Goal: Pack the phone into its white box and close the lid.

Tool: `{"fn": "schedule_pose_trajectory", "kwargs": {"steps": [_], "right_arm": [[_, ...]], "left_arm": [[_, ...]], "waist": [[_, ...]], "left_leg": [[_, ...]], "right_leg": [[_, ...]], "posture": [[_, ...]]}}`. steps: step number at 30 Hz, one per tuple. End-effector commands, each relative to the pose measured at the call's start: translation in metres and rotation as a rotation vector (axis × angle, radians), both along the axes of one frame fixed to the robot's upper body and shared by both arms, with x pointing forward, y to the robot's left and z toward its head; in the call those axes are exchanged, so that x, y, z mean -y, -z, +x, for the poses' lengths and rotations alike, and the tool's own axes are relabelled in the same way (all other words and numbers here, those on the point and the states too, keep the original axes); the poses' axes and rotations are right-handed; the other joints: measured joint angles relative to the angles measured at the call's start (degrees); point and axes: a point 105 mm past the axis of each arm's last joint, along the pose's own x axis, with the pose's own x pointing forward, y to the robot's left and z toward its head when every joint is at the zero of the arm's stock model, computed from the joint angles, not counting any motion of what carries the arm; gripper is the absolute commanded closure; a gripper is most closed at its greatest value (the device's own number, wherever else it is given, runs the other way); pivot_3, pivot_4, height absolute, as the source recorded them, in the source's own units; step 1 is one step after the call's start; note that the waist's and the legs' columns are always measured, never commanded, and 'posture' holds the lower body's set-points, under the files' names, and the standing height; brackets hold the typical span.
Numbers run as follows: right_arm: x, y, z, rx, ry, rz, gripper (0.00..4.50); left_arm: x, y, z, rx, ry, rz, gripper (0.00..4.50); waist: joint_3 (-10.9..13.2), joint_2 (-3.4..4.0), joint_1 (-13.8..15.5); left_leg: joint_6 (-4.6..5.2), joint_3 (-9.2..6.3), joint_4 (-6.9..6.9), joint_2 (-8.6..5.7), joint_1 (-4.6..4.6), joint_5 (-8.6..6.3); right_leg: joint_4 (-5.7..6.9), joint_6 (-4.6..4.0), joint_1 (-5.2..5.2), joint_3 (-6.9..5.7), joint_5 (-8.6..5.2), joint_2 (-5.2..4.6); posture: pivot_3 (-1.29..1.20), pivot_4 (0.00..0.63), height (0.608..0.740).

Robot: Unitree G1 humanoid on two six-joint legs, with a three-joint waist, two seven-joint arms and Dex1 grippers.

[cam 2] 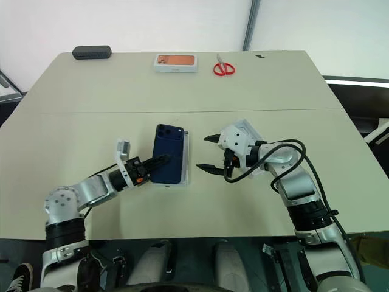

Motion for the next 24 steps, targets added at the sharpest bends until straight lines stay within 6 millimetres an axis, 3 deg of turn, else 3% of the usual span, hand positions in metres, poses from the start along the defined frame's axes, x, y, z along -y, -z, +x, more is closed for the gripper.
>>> {"fn": "schedule_pose_trajectory", "kwargs": {"steps": [1, 19, 24], "right_arm": [[0.0025, -0.0090, 0.0007, 0.051, -0.001, 0.000, 0.08], [-0.0033, -0.0011, 0.0029, 0.040, 0.001, -0.002, 0.08], [-0.0035, -0.0012, 0.0041, 0.043, 0.003, -0.008, 0.00]], "left_arm": [[0.0000, -0.0113, 0.0014, 0.056, -0.023, -0.005, 4.50], [-0.0093, -0.0104, 0.0034, 0.058, -0.058, 0.027, 4.50], [-0.0068, -0.0070, 0.0025, 0.047, -0.046, 0.057, 2.19]], "waist": [[0.00, 0.00, -0.01], [0.00, 0.00, 0.15], [0.00, 0.00, 0.21]], "left_leg": [[0.00, 0.00, 0.00, 0.01, 0.00, 0.00], [0.00, -0.01, 0.01, -0.01, 0.00, 0.00], [0.00, -0.01, 0.01, -0.01, 0.00, 0.00]], "right_leg": [[0.00, 0.00, 0.00, 0.00, 0.00, 0.01], [-0.01, 0.00, 0.02, -0.01, 0.00, 0.00], [-0.01, 0.00, 0.02, -0.01, 0.00, 0.00]], "posture": [[0.00, 0.150, 0.740], [0.00, 0.150, 0.740], [0.00, 0.150, 0.740]]}}
